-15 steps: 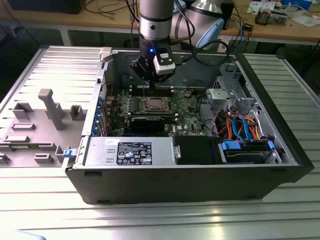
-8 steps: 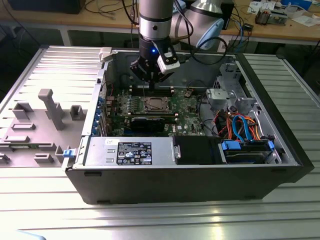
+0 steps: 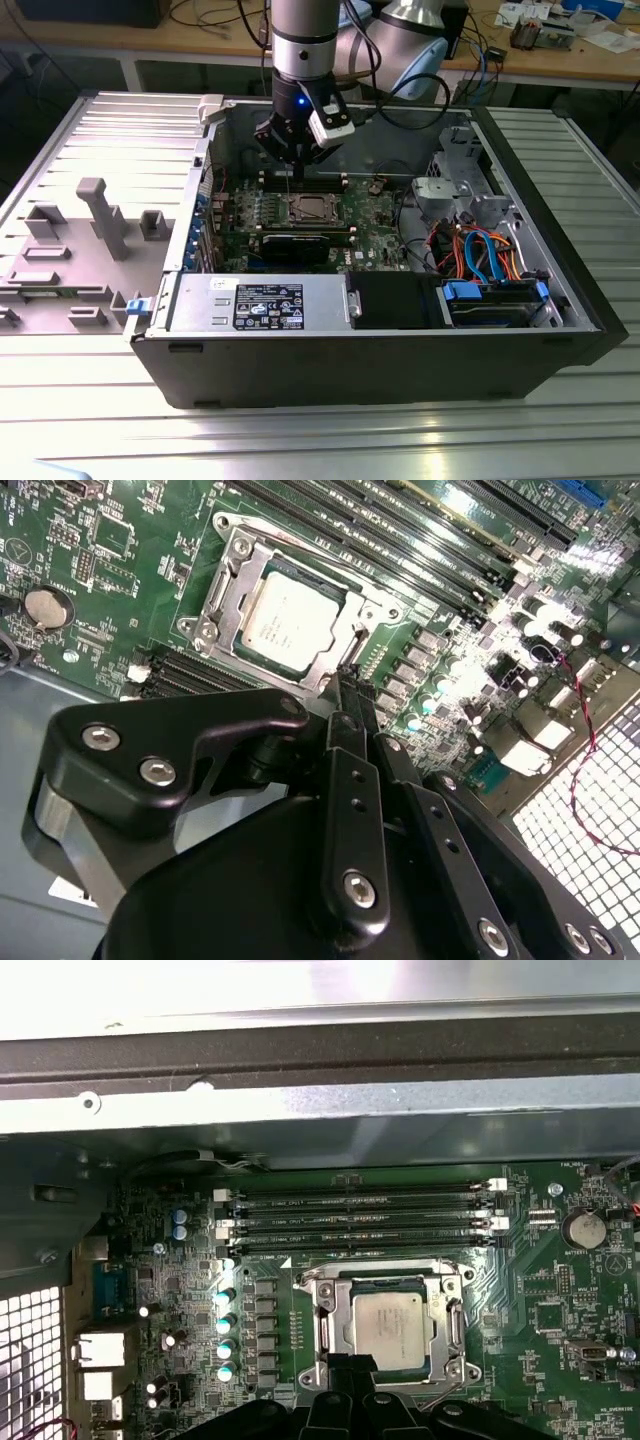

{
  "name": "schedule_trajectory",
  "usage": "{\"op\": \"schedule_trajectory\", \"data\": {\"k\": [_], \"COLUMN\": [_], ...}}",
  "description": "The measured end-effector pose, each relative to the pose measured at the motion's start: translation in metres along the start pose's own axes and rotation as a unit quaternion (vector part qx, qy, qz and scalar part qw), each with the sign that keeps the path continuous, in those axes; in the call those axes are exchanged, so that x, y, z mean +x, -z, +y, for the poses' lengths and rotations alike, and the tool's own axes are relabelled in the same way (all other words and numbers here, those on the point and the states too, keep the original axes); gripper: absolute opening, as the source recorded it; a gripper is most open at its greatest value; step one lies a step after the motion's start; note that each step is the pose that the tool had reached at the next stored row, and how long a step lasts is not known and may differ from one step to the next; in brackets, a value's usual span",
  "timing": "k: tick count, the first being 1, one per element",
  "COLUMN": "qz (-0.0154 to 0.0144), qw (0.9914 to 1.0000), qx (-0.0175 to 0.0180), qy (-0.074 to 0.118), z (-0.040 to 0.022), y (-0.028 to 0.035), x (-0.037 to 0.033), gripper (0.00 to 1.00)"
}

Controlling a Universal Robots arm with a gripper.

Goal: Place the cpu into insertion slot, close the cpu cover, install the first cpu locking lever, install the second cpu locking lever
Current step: 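Install the first cpu locking lever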

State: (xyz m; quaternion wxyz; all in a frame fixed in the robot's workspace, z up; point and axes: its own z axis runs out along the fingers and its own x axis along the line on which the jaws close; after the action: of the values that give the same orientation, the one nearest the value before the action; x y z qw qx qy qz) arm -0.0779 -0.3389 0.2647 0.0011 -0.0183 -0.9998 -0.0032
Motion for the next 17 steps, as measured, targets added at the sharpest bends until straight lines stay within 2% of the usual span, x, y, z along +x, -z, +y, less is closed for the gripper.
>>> {"op": "schedule_trajectory", "data": {"k": [7,9,16,17], "qz": [-0.0001,0.0000,0.0000,0.0001], "qw": [1.00000,1.00000,0.99999,0.99997], "qx": [0.0000,0.0000,0.0000,0.0000], "qy": [0.000,0.000,0.004,0.008], "z": [-0.0001,-0.0003,0.0012,0.0010], "y": [0.0000,0.0000,-0.0005,-0.0007], "x": [0.0021,0.0082,0.0172,0.0220], "gripper": [0.11,0.11,0.11,0.11]}}
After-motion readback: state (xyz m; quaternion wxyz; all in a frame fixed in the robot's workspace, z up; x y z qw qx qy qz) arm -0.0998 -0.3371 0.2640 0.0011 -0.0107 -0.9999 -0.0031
